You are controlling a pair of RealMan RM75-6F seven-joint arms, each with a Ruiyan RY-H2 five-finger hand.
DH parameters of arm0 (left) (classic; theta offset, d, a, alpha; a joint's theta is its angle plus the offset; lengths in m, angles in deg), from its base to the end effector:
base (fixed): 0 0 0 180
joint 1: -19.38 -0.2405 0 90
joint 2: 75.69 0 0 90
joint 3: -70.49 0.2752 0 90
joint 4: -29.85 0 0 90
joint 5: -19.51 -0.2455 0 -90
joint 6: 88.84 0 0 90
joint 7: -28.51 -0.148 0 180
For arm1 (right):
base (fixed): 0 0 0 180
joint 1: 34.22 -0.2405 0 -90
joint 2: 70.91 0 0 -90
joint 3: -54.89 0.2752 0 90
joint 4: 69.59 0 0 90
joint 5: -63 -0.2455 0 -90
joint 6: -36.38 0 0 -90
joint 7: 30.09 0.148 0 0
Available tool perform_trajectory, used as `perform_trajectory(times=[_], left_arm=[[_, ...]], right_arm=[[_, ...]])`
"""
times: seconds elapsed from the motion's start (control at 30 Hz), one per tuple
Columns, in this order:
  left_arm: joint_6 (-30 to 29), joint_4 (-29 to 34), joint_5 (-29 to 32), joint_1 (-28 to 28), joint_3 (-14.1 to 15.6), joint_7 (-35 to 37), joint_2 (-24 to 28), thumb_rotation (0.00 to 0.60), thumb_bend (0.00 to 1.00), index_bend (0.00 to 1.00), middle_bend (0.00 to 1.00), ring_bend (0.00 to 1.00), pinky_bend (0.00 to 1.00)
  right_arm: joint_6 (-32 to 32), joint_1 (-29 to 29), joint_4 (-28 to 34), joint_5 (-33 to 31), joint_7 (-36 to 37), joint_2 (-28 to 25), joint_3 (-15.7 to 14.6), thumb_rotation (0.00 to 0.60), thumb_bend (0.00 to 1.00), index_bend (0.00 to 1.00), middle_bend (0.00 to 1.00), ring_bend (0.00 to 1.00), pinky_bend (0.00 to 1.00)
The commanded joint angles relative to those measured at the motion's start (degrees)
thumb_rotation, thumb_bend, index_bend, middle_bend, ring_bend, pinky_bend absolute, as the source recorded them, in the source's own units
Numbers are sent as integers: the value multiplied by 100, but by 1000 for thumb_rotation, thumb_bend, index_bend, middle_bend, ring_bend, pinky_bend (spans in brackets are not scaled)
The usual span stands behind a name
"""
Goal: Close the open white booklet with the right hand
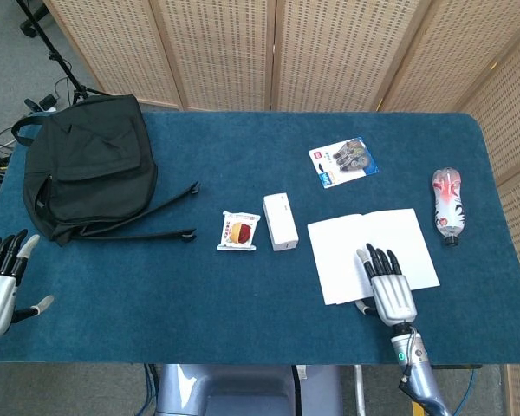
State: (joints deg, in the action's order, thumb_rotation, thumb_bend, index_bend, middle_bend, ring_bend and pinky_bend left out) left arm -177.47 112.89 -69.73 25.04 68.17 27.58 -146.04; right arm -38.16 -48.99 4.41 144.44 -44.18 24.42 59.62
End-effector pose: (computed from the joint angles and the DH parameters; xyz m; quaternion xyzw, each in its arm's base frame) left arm -0.3530 0.1936 0.1171 -0.6133 -0.3354 -0.3980 0.5941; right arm -0.2958 -0.2462 -0.0487 0.6491 -0.3961 0.3689 0.5345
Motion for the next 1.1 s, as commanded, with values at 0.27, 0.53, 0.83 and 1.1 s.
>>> perform_trajectory(times=[0.27, 0.53, 0.83, 1.1], left_arm=[[1, 5, -9, 0, 8, 1, 0, 552, 68, 0, 0, 0, 0], [9, 9, -19, 6, 14, 0, 0, 552, 68, 0, 0, 0, 0], [4, 19, -26, 4, 18, -3, 1, 553, 68, 0, 0, 0, 0], [-9, 32, -40, -1, 26, -3, 4, 552, 68, 0, 0, 0, 0]], right_arm=[[-114, 30, -103, 30, 110, 57, 15, 600, 325, 0, 0, 0, 0], [-171, 52, -83, 19, 127, 53, 28, 600, 442, 0, 0, 0, 0], [-339, 110, 36, 33, 107, -1, 61, 600, 578, 0, 0, 0, 0], [-508, 159, 191, 100, 127, -82, 77, 600, 663, 0, 0, 0, 0]])
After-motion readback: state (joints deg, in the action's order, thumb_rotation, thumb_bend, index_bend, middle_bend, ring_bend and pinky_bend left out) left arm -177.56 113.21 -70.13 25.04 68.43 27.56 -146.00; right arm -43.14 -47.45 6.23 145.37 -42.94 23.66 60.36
